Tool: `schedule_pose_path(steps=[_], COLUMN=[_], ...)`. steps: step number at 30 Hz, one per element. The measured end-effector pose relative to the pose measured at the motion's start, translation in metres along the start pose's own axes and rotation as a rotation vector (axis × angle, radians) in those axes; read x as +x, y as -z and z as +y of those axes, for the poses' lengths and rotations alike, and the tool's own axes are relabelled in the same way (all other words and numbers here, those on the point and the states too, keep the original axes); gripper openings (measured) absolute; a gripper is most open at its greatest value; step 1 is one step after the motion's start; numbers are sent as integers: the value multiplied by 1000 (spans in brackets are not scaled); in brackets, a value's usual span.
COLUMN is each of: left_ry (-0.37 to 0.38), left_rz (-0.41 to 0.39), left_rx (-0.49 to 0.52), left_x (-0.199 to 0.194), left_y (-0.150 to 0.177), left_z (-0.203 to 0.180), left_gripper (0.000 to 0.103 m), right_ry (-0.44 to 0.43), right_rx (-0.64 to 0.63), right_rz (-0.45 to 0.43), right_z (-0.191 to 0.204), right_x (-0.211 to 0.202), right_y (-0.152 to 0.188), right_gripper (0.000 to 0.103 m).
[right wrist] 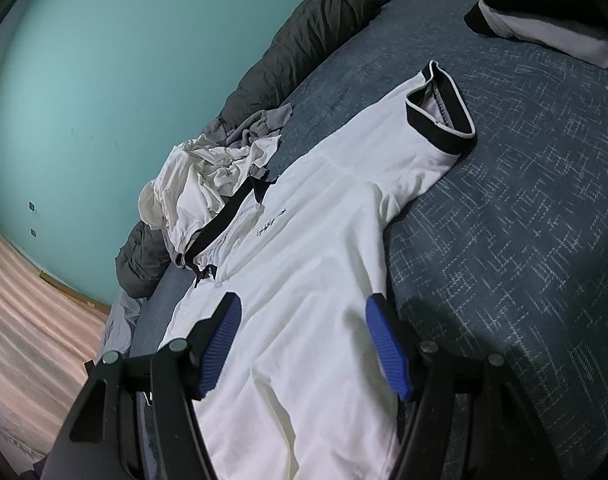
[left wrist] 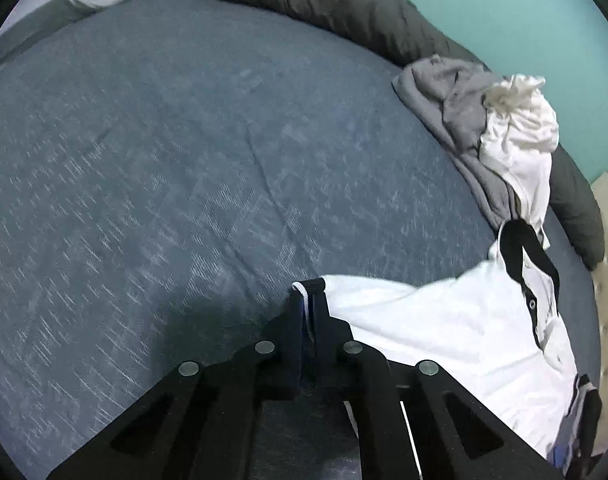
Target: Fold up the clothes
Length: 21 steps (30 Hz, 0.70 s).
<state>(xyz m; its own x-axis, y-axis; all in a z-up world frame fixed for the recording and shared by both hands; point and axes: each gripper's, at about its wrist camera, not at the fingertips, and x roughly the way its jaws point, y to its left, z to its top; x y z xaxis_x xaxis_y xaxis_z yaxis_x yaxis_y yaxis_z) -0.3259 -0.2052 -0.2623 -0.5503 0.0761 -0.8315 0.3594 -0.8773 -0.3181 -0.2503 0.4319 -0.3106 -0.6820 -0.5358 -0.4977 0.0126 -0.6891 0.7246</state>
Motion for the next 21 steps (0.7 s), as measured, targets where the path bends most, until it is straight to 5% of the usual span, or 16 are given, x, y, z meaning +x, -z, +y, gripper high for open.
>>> schedule_pose_path(steps=[2, 10, 15, 21], left_ry=[5, 97, 173, 247], left_rz=[-10, 87, 186, 290], left_rx=[0, 138, 251, 352], left_x=[-7, -71, -99, -127], left_y=[4, 70, 123, 188], left_z=[3, 8, -6, -21], left_gripper=[29, 31, 32, 32], right_ry=[3, 19, 31, 129], right_rx=[-4, -21, -4, -146], right_rz=[6, 55, 181, 411], right_z=[1, 8, 11, 28], right_x=[1, -7, -23, -53], right_y=[0, -2, -6, 5], right_gripper=[66, 66, 66, 66])
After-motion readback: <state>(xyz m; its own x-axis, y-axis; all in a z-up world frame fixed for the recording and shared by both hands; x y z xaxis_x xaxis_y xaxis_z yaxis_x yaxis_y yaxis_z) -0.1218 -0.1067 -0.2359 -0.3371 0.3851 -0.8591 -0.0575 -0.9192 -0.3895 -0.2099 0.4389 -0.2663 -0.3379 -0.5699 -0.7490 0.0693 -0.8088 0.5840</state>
